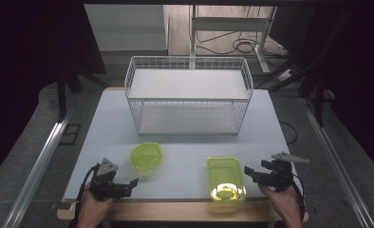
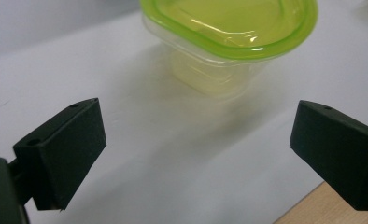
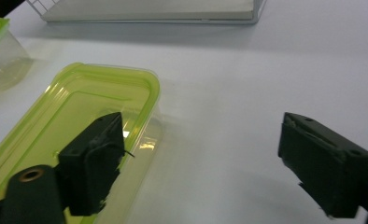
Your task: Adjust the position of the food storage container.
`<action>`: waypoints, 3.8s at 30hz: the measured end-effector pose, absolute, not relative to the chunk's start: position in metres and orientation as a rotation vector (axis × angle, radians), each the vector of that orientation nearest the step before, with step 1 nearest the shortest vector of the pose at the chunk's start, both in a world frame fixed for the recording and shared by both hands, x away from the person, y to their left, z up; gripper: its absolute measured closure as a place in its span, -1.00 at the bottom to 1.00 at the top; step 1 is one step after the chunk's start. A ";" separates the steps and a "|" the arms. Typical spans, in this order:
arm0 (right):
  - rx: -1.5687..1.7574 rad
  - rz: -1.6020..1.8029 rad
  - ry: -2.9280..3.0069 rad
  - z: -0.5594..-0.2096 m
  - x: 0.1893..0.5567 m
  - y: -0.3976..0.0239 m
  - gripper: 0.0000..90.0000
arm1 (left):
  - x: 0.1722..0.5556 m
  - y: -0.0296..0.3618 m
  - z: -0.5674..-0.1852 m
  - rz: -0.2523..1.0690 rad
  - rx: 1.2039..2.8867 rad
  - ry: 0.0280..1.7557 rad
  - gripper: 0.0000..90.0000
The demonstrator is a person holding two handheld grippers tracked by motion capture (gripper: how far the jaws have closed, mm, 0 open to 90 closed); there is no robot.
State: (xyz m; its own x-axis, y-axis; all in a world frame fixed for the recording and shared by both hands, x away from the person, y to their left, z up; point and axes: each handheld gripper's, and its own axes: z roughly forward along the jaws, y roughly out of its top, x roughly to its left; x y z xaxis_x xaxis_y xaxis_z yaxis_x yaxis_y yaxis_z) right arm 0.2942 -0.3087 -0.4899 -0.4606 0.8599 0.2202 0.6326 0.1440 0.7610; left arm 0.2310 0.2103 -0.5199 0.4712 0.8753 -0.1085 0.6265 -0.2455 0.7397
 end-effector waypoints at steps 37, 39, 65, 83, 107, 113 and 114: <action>1.410 1.172 2.223 -0.498 0.298 -0.308 -0.48 | 0.225 0.171 -0.494 0.311 2.020 0.984 0.92; 1.410 1.176 2.222 -0.498 0.297 -0.309 -0.48 | 0.228 0.166 -0.493 0.311 2.024 0.977 0.89; 1.380 1.147 2.235 -0.501 0.299 -0.310 -0.49 | 0.291 0.120 -0.490 0.356 2.101 0.993 1.00; 1.387 1.144 2.245 -0.502 0.299 -0.310 -0.48 | 0.294 0.160 -0.500 0.368 2.029 1.158 1.00; 1.346 1.086 2.332 -0.492 0.285 -0.307 0.48 | 0.263 0.151 -0.509 0.325 2.055 1.028 0.97; 1.338 1.028 2.421 -0.496 0.274 -0.303 0.81 | 0.251 0.150 -0.512 0.309 2.054 1.005 0.96; 1.337 1.032 2.431 -0.496 0.272 -0.303 0.85 | 0.251 0.150 -0.512 0.309 2.054 1.005 0.95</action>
State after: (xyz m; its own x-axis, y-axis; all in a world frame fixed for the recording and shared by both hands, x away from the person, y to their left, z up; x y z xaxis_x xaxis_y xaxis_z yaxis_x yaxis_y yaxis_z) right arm 0.2717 -0.3029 -0.4963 -0.5791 0.7985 0.1645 0.6729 0.3542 0.6494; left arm 0.2511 0.1502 -0.5125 0.6531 0.7472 -0.1234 0.5492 -0.3550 0.7565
